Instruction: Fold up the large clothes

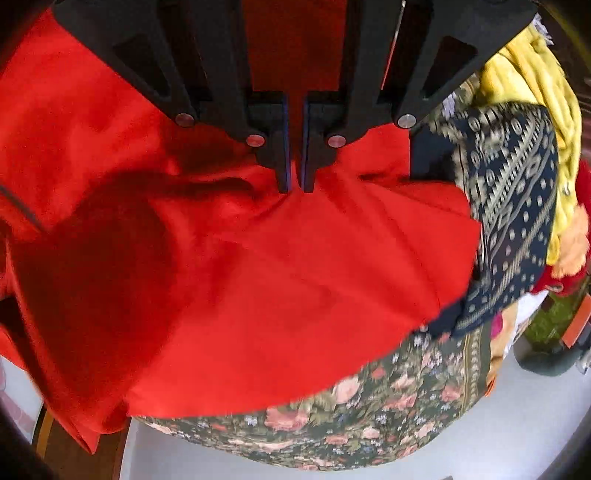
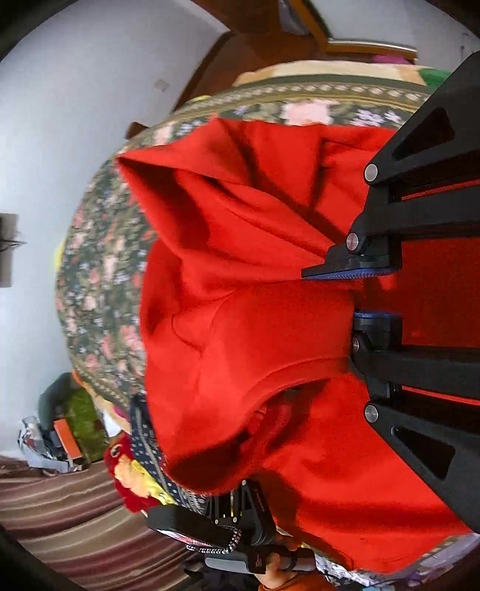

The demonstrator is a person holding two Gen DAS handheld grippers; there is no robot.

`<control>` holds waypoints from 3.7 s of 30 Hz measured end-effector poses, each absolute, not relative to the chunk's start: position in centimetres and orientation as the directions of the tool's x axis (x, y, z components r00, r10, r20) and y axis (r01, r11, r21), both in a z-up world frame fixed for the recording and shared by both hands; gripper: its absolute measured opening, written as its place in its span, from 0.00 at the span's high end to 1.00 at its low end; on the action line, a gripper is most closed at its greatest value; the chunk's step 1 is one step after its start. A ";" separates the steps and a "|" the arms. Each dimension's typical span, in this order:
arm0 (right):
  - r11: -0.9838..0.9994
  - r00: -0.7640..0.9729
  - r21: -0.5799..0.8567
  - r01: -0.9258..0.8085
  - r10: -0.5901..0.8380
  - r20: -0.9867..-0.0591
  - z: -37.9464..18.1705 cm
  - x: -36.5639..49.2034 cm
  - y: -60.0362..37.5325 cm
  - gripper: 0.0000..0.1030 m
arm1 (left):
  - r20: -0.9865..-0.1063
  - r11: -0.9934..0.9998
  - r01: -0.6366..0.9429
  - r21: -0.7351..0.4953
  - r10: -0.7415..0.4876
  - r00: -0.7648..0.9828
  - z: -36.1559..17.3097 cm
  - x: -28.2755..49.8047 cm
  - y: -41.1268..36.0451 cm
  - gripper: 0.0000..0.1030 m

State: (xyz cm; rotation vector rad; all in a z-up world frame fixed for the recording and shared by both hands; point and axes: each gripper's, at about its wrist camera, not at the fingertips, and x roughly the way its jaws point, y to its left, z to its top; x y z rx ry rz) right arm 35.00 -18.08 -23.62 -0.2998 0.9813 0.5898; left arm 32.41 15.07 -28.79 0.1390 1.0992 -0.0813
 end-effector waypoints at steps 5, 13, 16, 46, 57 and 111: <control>0.811 0.407 0.039 -0.584 0.333 -0.851 -23.3 33.9 -19.2 0.89 | -0.882 0.995 0.100 0.024 -0.026 0.471 -27.3 30.7 17.0 0.95; 0.870 0.599 -0.107 -0.482 0.238 -0.764 -19.7 30.8 -21.0 0.84 | -0.838 0.998 0.038 0.059 0.029 0.544 -23.1 28.7 19.3 0.86; 0.899 0.684 -0.157 -0.409 0.189 -0.704 -18.1 30.1 -22.7 0.83 | -0.822 0.998 0.002 0.070 0.056 0.567 -22.0 28.9 19.8 0.74; 0.957 0.509 -0.112 -0.269 0.042 -0.860 -26.1 49.5 -21.1 0.61 | -0.887 0.997 -0.071 -0.042 -0.005 0.462 -29.5 35.4 17.4 0.25; 0.993 0.566 -0.101 -0.054 -0.053 -0.823 -26.9 48.2 -31.0 0.04 | -0.889 0.980 -0.194 0.037 0.121 0.441 -29.1 35.0 20.9 0.24; 0.815 0.207 0.402 -0.416 0.516 -0.831 -25.1 36.5 -20.4 0.32 | -0.893 0.981 0.068 -0.181 -0.193 0.408 -26.7 27.4 13.8 0.82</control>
